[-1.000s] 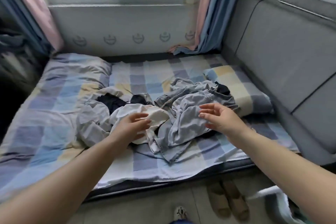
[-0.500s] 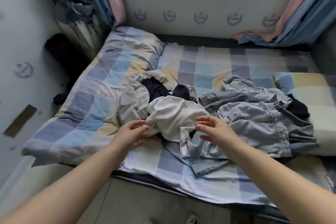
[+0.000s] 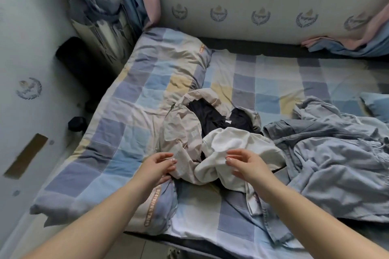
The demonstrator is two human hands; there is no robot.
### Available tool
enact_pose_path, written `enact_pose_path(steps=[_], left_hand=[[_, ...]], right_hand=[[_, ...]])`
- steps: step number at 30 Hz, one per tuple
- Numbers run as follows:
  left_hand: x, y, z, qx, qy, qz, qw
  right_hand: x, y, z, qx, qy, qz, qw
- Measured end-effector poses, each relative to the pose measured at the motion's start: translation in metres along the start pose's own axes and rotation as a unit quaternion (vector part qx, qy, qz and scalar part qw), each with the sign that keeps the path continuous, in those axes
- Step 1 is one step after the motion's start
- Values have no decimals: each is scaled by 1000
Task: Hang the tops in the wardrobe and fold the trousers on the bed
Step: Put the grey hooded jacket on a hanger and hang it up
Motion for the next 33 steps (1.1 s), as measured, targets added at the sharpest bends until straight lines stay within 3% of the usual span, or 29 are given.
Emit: enact_pose_path(steps=[7, 16, 24, 29, 33], left_hand=[[-111, 36, 46, -7, 2, 12, 1000], [-248, -2, 64, -32, 38, -17, 999], [-354, -37, 69, -45, 124, -61, 989], [-384, -51, 67, 5, 137, -11, 991], [-374, -40, 39, 45, 65, 13, 997]], right_hand=[[-97, 19, -52, -3, 39, -5, 999], [-206, 102, -61, 76, 65, -2, 995], [-262, 178, -77, 107, 29, 0, 994], [-274, 190, -78, 111, 27, 6, 993], [-276, 174, -81, 113, 14, 18, 993]])
Point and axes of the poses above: each hand's wrist, its own x-axis away from the middle knuckle, its own z-axis out of the back of the hand, y = z × x, the point moved 9 cm from there along -x, towards the middle knuckle, and after that the axes turned 9 degrees about z, right-handed, at the moved point
